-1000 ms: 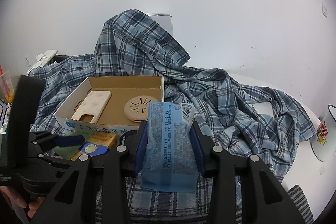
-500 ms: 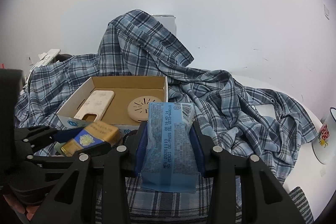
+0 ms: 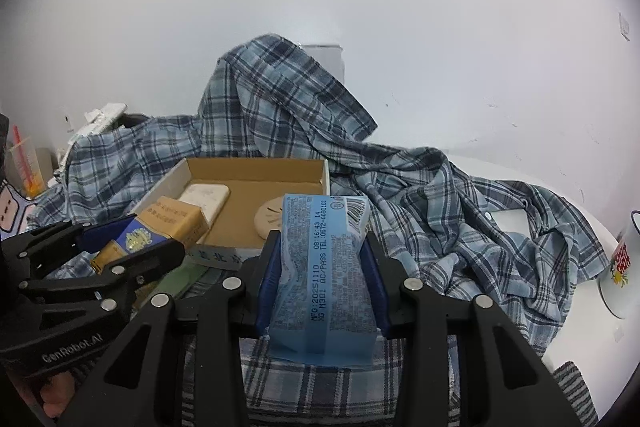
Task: Organize soft objects
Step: 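Carry the gold pack and blue packet over the box with both grippers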
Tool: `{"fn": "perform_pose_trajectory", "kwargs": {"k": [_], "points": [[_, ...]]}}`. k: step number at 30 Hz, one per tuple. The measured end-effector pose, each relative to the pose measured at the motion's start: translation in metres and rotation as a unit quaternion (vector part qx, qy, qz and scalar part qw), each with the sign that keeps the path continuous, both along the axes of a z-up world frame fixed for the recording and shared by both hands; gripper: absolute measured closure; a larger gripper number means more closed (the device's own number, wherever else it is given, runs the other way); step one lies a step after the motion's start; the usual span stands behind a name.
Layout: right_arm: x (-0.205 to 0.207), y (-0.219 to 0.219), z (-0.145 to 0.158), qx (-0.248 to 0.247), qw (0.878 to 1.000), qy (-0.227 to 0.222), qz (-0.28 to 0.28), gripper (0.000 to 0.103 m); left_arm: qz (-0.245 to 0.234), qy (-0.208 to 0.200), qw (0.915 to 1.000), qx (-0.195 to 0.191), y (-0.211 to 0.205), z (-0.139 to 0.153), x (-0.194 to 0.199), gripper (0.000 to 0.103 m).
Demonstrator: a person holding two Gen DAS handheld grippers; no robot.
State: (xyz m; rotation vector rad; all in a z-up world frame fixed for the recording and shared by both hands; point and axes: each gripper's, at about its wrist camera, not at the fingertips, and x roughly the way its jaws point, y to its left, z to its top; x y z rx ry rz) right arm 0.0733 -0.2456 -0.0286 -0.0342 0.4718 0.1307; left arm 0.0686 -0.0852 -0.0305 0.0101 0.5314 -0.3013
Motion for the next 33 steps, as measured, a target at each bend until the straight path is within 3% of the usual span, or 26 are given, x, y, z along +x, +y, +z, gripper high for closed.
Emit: {"fn": "perform_pose_trajectory", "kwargs": {"k": [5,10,12,14,18,23,33], "points": [[0.0,-0.003,0.012,0.029,0.999,-0.002,0.02,0.066,0.009,-0.031,0.9995,0.009,0.004,0.027,-0.007,0.048],[0.012,0.0,0.047,0.051,0.998,-0.003,0.026,0.066,0.031,-0.075,0.9966,0.014,0.012,0.069,0.0,0.048],[0.021,0.002,0.065,0.066,0.997,-0.01,0.027,0.066,0.043,-0.067,0.9966,0.023,0.014,0.081,0.013,0.048],[0.032,0.008,0.081,0.066,0.997,-0.028,0.028,0.066,0.051,-0.061,0.9968,0.005,0.022,0.092,0.027,0.048],[0.061,0.011,0.104,0.095,0.994,-0.046,0.022,0.066,0.076,-0.083,0.9936,0.002,0.032,0.102,0.049,0.048],[0.095,0.021,0.106,0.093,0.993,-0.066,0.016,0.066,0.074,-0.082,0.9939,-0.006,0.04,0.094,0.075,0.048],[0.131,0.024,0.054,0.072,0.997,-0.009,0.014,0.066,0.077,-0.053,0.9956,0.011,0.046,0.049,0.111,0.048]]}}
